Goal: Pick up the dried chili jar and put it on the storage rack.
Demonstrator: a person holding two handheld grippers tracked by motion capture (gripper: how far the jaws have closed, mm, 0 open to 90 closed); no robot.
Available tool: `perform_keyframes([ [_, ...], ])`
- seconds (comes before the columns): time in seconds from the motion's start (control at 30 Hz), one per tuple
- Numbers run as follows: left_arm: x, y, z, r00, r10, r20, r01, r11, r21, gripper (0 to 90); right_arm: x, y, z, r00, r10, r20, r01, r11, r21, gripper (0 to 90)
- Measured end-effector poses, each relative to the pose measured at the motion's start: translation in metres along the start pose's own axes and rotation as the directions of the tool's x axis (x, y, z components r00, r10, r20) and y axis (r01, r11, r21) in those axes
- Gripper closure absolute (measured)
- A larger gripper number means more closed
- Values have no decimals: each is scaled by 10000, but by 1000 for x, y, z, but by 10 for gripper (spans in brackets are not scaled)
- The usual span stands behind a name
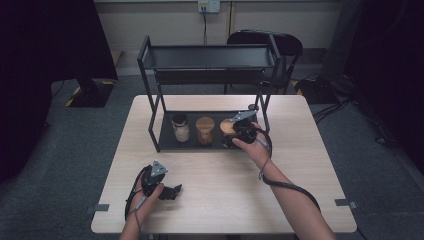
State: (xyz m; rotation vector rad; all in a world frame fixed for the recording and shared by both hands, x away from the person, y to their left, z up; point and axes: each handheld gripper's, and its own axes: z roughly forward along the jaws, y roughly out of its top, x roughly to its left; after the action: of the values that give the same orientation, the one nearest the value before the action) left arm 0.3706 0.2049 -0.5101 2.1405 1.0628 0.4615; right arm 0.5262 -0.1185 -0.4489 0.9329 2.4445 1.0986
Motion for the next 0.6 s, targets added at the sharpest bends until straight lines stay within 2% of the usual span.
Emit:
perform_keyframes([
  [0.6, 0, 0, 0, 10000, -5, -1, 5, 10000, -1, 2, -10, 5, 17, 9990, 188, 409, -194, 9997, 139, 255],
])
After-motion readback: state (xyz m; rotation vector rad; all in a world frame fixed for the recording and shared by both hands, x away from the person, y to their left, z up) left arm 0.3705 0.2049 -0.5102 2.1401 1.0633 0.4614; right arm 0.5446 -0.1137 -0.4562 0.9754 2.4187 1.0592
